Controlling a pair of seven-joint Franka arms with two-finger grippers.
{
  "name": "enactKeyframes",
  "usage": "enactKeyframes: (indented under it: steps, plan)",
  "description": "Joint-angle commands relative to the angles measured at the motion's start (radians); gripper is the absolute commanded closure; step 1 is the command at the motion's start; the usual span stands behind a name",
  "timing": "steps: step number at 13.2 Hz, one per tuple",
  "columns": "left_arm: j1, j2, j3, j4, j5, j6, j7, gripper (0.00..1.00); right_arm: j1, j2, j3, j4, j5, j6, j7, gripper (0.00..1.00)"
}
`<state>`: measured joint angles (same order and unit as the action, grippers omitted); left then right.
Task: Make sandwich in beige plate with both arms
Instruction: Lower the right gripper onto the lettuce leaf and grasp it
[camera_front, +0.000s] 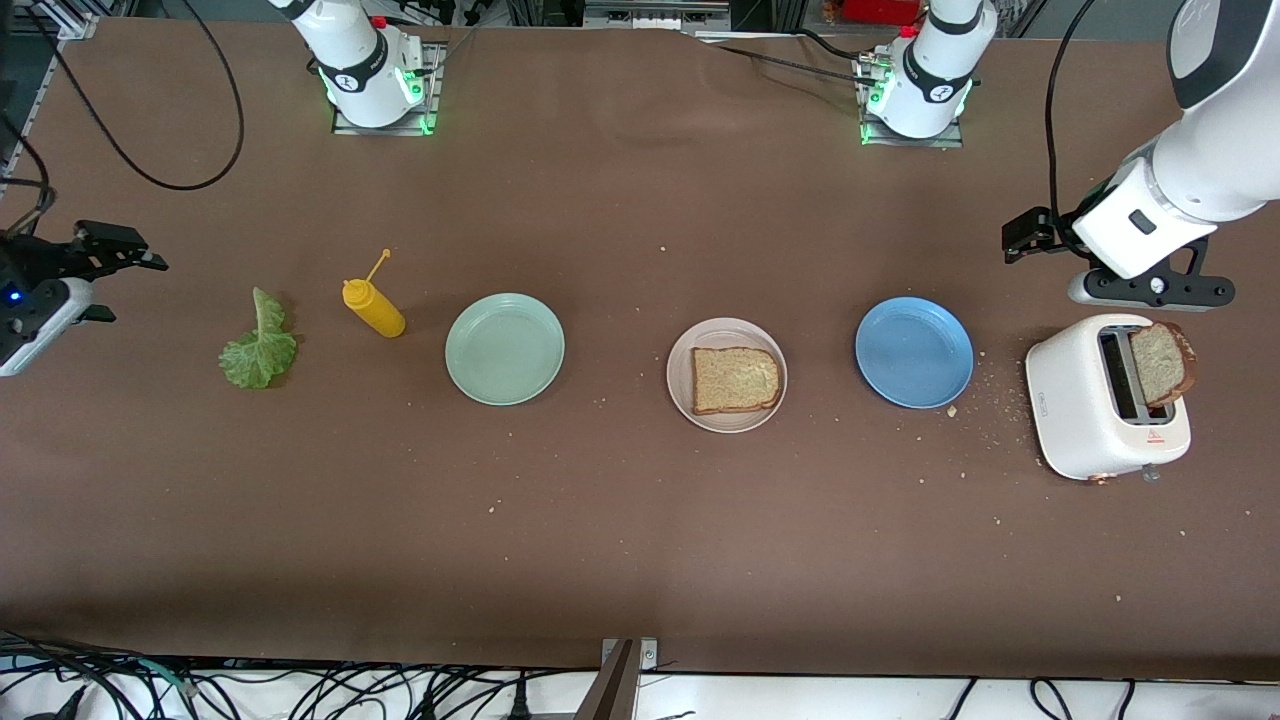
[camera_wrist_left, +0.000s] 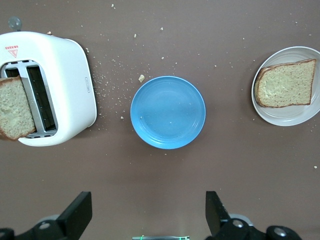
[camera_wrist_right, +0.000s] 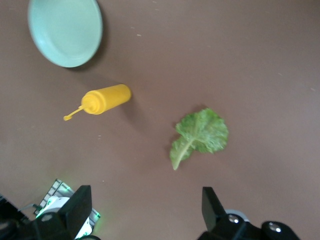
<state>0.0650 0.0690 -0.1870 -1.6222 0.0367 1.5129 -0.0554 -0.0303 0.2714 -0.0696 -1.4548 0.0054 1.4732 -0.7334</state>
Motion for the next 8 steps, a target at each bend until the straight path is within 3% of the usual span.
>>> enactKeyframes:
  steps: [1,5,8]
  plan:
    - [0.012,-0.018,-0.006,-0.008,-0.011,-0.007,0.022,0.00,0.053,-0.023,0.005,-0.138,-0.099,0.125,0.204,0.02]
    - [0.012,-0.018,-0.006,-0.008,-0.012,-0.007,0.022,0.00,0.055,-0.070,0.008,-0.468,-0.125,0.474,0.340,0.01]
    - [0.012,-0.018,-0.006,-0.008,-0.012,-0.007,0.022,0.00,0.053,-0.052,-0.033,-0.635,-0.124,0.710,0.370,0.01]
